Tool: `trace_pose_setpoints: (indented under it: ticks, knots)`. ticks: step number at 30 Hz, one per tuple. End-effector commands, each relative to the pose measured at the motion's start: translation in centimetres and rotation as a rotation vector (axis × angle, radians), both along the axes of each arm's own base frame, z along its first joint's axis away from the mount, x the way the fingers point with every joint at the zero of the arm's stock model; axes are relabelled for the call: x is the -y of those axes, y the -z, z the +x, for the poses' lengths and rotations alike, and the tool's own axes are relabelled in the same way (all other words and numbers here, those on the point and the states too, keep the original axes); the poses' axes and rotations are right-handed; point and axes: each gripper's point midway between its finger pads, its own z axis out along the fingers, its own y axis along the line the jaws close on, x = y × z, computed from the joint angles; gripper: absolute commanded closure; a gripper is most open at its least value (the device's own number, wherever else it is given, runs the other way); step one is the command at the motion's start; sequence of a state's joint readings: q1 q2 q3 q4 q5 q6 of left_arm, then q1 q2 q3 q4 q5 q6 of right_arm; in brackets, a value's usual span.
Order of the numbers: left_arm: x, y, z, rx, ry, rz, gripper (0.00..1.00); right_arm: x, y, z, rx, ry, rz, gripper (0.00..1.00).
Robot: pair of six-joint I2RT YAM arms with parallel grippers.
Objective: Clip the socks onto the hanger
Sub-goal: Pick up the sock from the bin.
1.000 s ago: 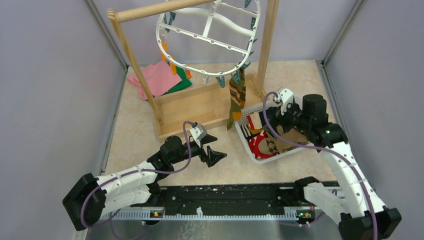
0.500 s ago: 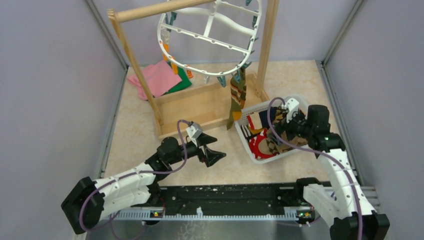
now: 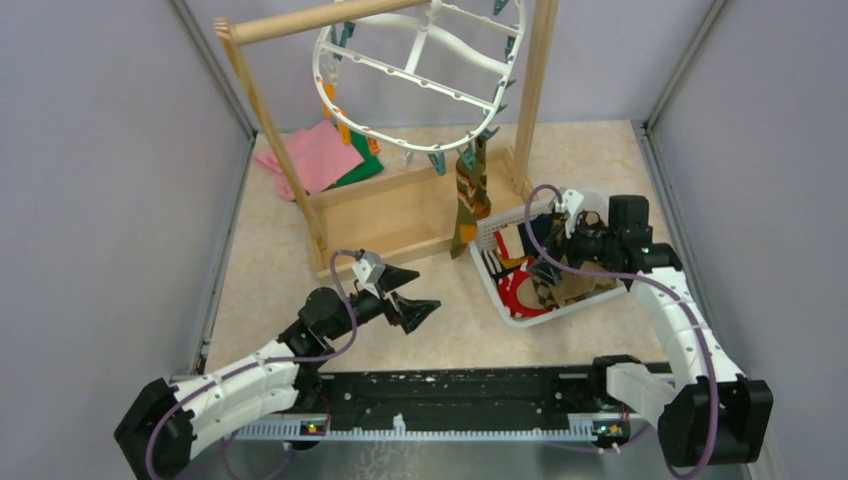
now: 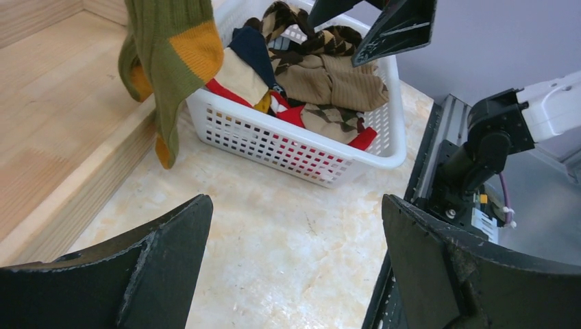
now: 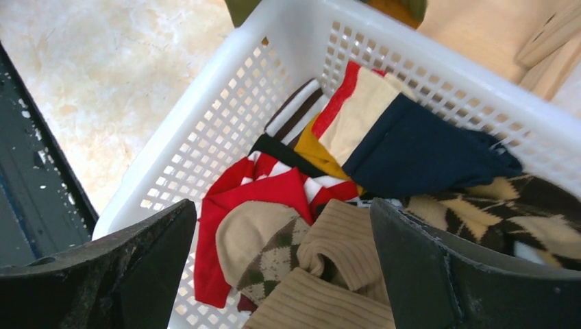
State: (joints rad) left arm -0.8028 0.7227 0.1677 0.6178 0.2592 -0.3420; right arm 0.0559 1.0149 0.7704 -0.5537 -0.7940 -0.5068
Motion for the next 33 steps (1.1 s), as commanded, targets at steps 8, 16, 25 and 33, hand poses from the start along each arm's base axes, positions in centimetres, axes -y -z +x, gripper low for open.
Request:
trace_pose_setpoints:
  ticks: [8,16,25,33]
  knots:
    - [-0.9,0.4,1.8,-0.004,-0.097,-0.061,0.01,2.7,-0.8,0.0,0.104,0.032,-0.160,0.04]
    - [-0.2,1.6,2.6,-0.017,-0.100,-0.016,0.01,3.7,1.2,0.6,0.068,0.060,-0.223,0.07]
    - [0.9,2.0,3.0,-0.056,-0.075,-0.034,0.01,5.4,2.3,1.4,0.056,0.142,-0.291,0.12]
    - [1.4,2.0,2.4,-0.096,-0.034,-0.051,0.01,4.2,3.5,0.7,-0.006,0.095,-0.256,0.22]
